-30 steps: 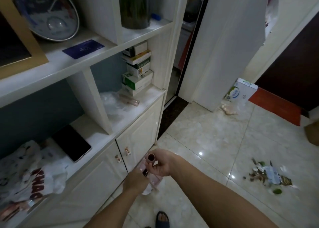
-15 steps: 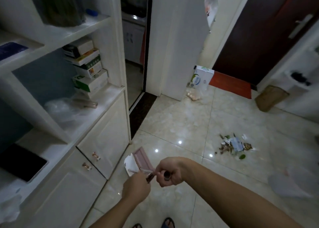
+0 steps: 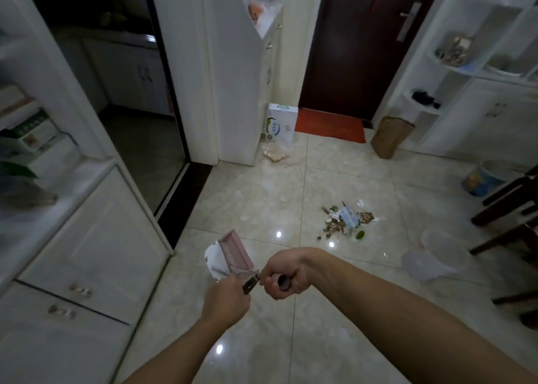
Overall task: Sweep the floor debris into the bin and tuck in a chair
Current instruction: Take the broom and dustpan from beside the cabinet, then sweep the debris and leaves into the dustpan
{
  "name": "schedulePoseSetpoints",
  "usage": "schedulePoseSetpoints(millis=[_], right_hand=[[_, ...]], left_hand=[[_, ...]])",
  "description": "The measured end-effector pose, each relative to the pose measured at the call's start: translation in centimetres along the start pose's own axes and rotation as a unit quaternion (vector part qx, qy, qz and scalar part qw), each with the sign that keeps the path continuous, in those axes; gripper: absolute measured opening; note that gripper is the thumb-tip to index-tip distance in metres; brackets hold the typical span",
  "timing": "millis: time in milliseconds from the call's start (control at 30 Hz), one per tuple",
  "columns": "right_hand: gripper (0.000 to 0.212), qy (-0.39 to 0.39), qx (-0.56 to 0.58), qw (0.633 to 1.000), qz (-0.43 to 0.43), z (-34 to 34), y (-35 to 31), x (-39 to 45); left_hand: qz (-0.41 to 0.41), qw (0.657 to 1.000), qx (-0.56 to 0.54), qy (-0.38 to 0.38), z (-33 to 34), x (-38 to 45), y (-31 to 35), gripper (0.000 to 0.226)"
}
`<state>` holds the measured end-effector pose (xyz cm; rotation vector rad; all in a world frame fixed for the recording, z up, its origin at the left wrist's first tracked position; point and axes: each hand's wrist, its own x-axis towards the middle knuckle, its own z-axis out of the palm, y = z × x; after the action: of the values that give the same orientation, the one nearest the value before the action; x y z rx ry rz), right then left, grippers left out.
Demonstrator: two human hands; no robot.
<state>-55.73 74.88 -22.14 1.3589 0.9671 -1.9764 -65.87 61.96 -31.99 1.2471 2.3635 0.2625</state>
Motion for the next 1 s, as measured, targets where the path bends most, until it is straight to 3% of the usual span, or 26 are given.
schedulePoseSetpoints(millis=[100, 167, 233, 333, 500, 633, 733, 800, 933, 1000], right_hand=[[0.010, -0.006, 0.019, 1.000, -0.006, -5.0, 2.5, -2.3], [0.020, 0.021, 0.044, 0.999, -0.011, -10.6, 4.4, -5.0], [0.022, 0.041, 0.071, 0.997, -0.007, -16.8, 5.8, -8.1], [0.019, 0.067, 0.086, 0.994, -0.024, -22.8, 8.3, -11.8], [0.015, 0.053, 0.130, 0.988, -0.058, -27.0, 12.9, -12.3], [0.009, 0.106, 0.160, 0.978, -0.081, -29.5, 18.1, -12.0], [0.014, 0.140, 0.168, 0.975, -0.042, -30.8, 21.3, -10.4], [0.013, 0.155, 0.173, 0.972, -0.026, -31.4, 22.0, -9.5], [0.036, 0.202, 0.166, 0.965, -0.030, -33.8, 20.6, -9.6], [0.034, 0.214, 0.168, 0.962, -0.025, -35.9, 19.1, -10.4]], left_hand=[[0.030, 0.999, 0.010, -0.013, 1.3, -0.2, 4.1, 0.018], [0.006, 0.999, 0.031, -0.024, 1.6, -0.8, 3.2, 0.027], [-0.043, 0.996, 0.072, -0.002, 1.4, -1.6, 1.2, 0.023], [-0.033, 0.996, 0.077, 0.023, 1.7, -1.6, 4.2, 0.017], [-0.025, 0.999, 0.025, 0.023, 2.7, 0.7, 11.8, 0.020], [-0.013, 0.999, 0.030, 0.037, 2.7, 2.8, 14.0, 0.021], [0.004, 0.998, 0.041, 0.037, 3.1, 5.0, 15.8, 0.020], [0.012, 0.998, 0.055, 0.020, 3.3, 6.8, 16.8, 0.018], [0.016, 0.999, 0.047, -0.006, 3.3, 11.5, 18.9, 0.016], [0.009, 0.999, 0.037, -0.015, 3.3, 14.4, 20.1, 0.016]])
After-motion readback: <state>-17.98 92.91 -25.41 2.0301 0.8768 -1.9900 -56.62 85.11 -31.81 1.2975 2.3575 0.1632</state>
